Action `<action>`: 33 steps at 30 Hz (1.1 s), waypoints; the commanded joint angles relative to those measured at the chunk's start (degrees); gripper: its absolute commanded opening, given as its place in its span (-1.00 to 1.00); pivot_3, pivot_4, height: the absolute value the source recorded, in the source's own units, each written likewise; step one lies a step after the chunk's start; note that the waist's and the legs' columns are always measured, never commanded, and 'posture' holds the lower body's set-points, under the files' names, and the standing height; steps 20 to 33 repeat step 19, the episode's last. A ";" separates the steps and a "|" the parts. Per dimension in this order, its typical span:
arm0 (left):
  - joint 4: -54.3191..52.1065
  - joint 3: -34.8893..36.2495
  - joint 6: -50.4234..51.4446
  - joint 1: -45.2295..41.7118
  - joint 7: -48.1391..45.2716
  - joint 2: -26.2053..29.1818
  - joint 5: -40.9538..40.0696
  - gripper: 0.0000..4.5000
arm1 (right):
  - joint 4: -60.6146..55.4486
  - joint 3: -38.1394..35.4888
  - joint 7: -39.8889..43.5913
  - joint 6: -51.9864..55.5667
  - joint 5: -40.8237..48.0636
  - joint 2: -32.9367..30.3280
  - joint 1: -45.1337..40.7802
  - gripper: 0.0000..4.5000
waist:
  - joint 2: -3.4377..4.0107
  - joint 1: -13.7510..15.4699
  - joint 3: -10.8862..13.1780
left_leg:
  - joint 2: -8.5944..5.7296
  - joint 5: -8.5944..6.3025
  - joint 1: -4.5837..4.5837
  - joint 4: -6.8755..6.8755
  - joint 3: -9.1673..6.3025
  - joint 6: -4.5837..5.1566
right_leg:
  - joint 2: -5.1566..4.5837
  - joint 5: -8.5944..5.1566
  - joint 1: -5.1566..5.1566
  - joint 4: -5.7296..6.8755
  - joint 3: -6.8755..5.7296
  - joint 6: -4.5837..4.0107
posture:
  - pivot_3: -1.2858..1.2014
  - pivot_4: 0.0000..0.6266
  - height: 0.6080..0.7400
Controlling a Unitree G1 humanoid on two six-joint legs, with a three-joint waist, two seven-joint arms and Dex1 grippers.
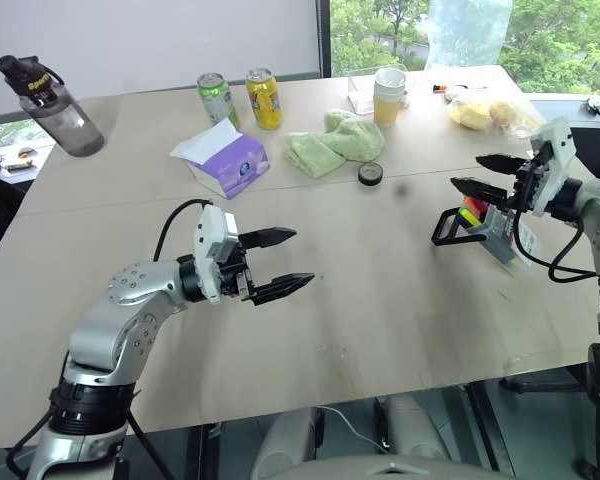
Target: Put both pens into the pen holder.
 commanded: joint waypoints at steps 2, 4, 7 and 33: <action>-1.02 -0.12 -1.12 2.45 0.45 1.52 2.74 1.00 | -13.88 -0.74 0.29 4.28 6.36 1.89 1.08 0.94 | 0.01 -0.22 0.01 | 0.00 0.00 0.00 -0.01 0.00 0.00 | 0.00 0.00 0.00 0.00 0.01 0.00 | 0.03 -0.52 1.00; -3.41 0.02 -0.48 5.03 1.43 2.39 3.52 1.00 | -21.52 0.50 -0.65 2.80 8.60 6.00 4.82 0.94 | -0.02 -0.34 -0.02 | 0.04 0.00 0.02 -0.06 -0.01 0.00 | 0.02 0.00 -0.01 -0.01 0.02 0.00 | 0.03 -0.52 1.00; -6.25 0.23 -0.54 8.29 4.85 2.42 5.79 1.00 | -28.99 1.83 -2.25 0.40 9.73 10.88 10.85 0.94 | -0.02 0.15 -0.02 | 0.07 -0.01 -0.01 -0.05 -0.08 -0.01 | 0.02 0.00 0.00 -0.01 -0.03 0.00 | 0.03 -0.52 1.00; -6.80 -1.86 -7.47 24.39 16.46 -4.26 17.05 1.00 | -24.96 11.34 -3.71 -17.66 -6.01 9.55 33.66 0.94 | -0.03 1.63 -0.04 | -0.04 -0.01 0.15 0.07 -0.07 0.00 | -0.02 0.00 0.17 0.04 -0.03 0.01 | 0.03 -0.52 1.00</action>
